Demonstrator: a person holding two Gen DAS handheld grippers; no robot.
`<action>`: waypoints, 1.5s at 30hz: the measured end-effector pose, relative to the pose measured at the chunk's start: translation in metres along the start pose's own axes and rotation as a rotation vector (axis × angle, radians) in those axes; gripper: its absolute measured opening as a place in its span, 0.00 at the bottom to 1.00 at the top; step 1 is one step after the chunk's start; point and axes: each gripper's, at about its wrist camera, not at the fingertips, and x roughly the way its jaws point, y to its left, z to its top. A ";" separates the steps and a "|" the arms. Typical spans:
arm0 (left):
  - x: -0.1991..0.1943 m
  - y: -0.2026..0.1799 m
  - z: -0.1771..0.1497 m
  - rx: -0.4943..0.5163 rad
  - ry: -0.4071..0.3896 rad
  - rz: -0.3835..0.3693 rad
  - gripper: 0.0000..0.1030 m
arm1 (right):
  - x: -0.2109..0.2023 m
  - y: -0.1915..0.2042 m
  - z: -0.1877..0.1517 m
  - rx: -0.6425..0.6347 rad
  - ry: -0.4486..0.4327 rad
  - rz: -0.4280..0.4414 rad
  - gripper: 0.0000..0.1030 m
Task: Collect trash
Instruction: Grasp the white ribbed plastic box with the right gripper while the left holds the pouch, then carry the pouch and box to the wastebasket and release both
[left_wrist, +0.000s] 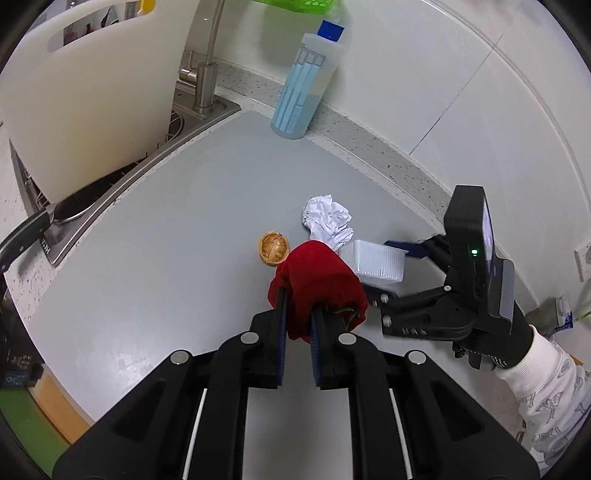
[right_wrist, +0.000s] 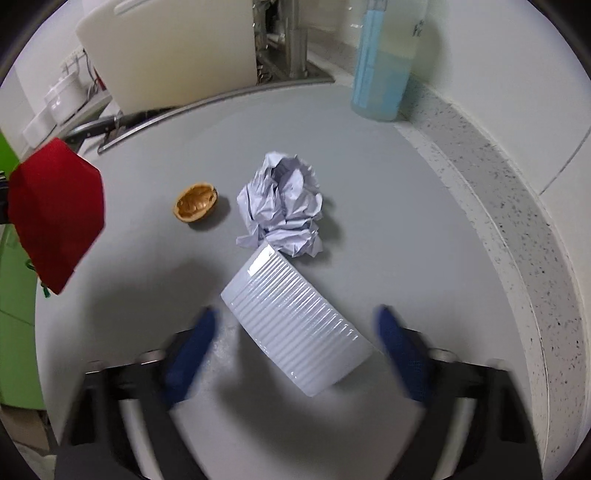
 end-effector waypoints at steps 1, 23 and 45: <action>0.000 0.001 0.000 -0.004 0.000 -0.001 0.10 | 0.000 -0.002 0.000 0.004 0.004 0.011 0.62; -0.024 0.005 -0.016 -0.020 -0.027 -0.014 0.10 | -0.060 0.014 -0.013 0.098 -0.102 0.065 0.34; -0.186 0.182 -0.174 -0.282 -0.121 0.293 0.10 | -0.087 0.301 0.024 -0.229 -0.168 0.289 0.34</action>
